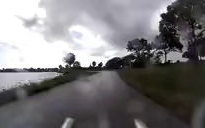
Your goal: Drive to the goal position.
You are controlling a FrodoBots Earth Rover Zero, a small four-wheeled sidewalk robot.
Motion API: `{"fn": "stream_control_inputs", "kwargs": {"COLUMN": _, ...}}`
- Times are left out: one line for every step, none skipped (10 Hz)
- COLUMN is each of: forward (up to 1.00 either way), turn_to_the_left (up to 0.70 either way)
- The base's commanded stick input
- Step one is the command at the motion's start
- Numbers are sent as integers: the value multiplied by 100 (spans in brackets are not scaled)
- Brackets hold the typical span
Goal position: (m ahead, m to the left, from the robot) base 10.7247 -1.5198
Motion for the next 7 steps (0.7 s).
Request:
{"fn": "stream_control_inputs", "kwargs": {"forward": 100, "turn_to_the_left": 0}}
{"fn": "stream_control_inputs", "kwargs": {"forward": 100, "turn_to_the_left": 0}}
{"fn": "stream_control_inputs", "kwargs": {"forward": 100, "turn_to_the_left": 0}}
{"fn": "stream_control_inputs", "kwargs": {"forward": 100, "turn_to_the_left": 0}}
{"fn": "stream_control_inputs", "kwargs": {"forward": 100, "turn_to_the_left": 0}}
{"fn": "stream_control_inputs", "kwargs": {"forward": 100, "turn_to_the_left": 0}}
{"fn": "stream_control_inputs", "kwargs": {"forward": 100, "turn_to_the_left": 0}}
